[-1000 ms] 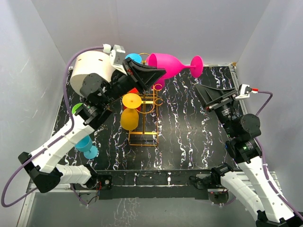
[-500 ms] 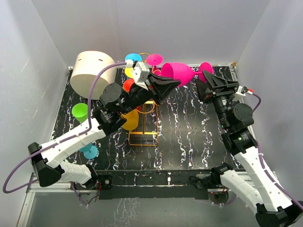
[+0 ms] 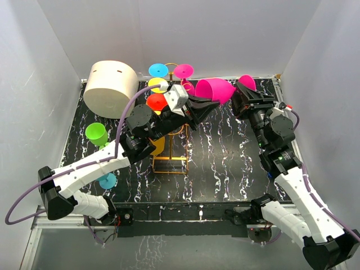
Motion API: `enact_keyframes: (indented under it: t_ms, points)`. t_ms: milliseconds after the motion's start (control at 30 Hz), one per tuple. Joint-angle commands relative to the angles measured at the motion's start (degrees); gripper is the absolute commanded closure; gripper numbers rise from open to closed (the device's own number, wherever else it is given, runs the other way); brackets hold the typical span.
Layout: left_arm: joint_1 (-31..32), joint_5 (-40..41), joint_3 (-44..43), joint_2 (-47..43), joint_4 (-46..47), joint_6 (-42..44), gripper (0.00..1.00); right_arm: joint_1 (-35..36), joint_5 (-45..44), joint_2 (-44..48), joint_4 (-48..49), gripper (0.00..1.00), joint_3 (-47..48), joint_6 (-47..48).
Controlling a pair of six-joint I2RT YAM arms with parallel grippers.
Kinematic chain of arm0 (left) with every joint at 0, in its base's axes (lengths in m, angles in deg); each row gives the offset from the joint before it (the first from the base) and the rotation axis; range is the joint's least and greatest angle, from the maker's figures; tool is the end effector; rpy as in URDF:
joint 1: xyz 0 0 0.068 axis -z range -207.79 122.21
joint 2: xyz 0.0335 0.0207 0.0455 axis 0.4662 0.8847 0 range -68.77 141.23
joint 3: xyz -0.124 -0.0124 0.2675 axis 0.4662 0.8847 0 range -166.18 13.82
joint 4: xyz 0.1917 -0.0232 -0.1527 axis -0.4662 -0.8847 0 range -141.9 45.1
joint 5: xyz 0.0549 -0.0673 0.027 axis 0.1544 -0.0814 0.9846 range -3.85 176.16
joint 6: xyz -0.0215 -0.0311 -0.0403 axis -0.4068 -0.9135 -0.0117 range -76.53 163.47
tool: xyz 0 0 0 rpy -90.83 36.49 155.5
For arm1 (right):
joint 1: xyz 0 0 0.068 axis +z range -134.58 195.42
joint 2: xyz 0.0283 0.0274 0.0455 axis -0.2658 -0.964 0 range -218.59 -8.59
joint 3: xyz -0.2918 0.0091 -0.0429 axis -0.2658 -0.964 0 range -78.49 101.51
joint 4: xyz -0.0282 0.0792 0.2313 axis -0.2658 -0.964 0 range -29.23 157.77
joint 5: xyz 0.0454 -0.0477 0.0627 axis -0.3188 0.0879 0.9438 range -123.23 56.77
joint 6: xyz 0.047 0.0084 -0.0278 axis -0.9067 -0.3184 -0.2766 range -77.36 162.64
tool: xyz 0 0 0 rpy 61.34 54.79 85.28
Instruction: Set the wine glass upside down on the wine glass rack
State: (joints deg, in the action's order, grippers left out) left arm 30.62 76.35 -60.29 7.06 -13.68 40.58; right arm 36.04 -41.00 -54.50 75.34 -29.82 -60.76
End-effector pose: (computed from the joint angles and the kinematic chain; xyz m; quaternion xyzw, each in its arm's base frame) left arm 0.1396 -0.2390 0.4996 0.2991 0.4098 -0.4758 0.7185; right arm 0.1470 0.0500 0.4104 0.4616 0.4451 0.6561 0.3979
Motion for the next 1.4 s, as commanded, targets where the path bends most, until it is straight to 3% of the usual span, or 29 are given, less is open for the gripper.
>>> enact_keyframes:
  t_ms: [0, 100, 333, 400, 433, 600, 733, 900, 1100, 1267, 1367]
  points:
    - [1.2, -0.8, -0.1, -0.4, 2.6, 2.5, 1.00, -0.1, 0.1, -0.6, 3.7, 0.69, 3.4, -2.2]
    - [1.3, -1.2, 0.1, -0.3, 2.1, 3.3, 1.00, -0.1, 0.4, -0.8, 4.6, 0.74, 3.2, -2.0]
    - [1.5, -1.0, 0.5, -0.8, 0.8, 3.4, 1.00, -0.1, 0.6, -0.9, 5.4, 1.00, 3.4, -0.2]
    - [1.5, -0.9, 0.5, -1.1, 0.0, 3.0, 0.99, -0.1, 0.2, -0.7, 5.2, 1.00, 3.7, 0.7]
    - [1.5, -0.7, 0.5, -1.3, -0.4, 2.9, 0.95, -0.1, -0.1, -0.5, 5.2, 1.00, 3.9, 1.5]
    - [1.5, 0.8, 1.0, -3.1, -2.1, 1.5, 0.55, -0.1, -3.1, 0.1, 4.0, 1.00, 6.9, 8.0]
    - [1.5, 4.1, 1.2, -5.0, -5.3, 0.1, 0.43, -0.1, -7.1, 1.6, 3.7, 1.00, 8.9, 19.6]
    - [1.6, 7.9, 2.8, -9.1, -9.8, -3.9, 0.38, -0.1, -9.5, 5.0, 4.1, 1.00, 9.2, 42.2]
    - [1.5, 9.7, 1.4, -11.5, -15.1, -10.1, 0.32, -0.1, -0.2, 6.9, 0.7, 1.00, 8.8, 67.8]
    - [1.6, 9.0, -5.7, -9.0, -22.1, -17.8, 0.27, -0.1, 5.5, 8.1, -5.3, 1.00, 8.2, 79.2]
    - [1.5, 6.7, -7.9, -7.3, -21.5, -26.8, 0.25, -0.1, 9.9, 9.6, -6.5, 1.00, 6.2, 86.4]
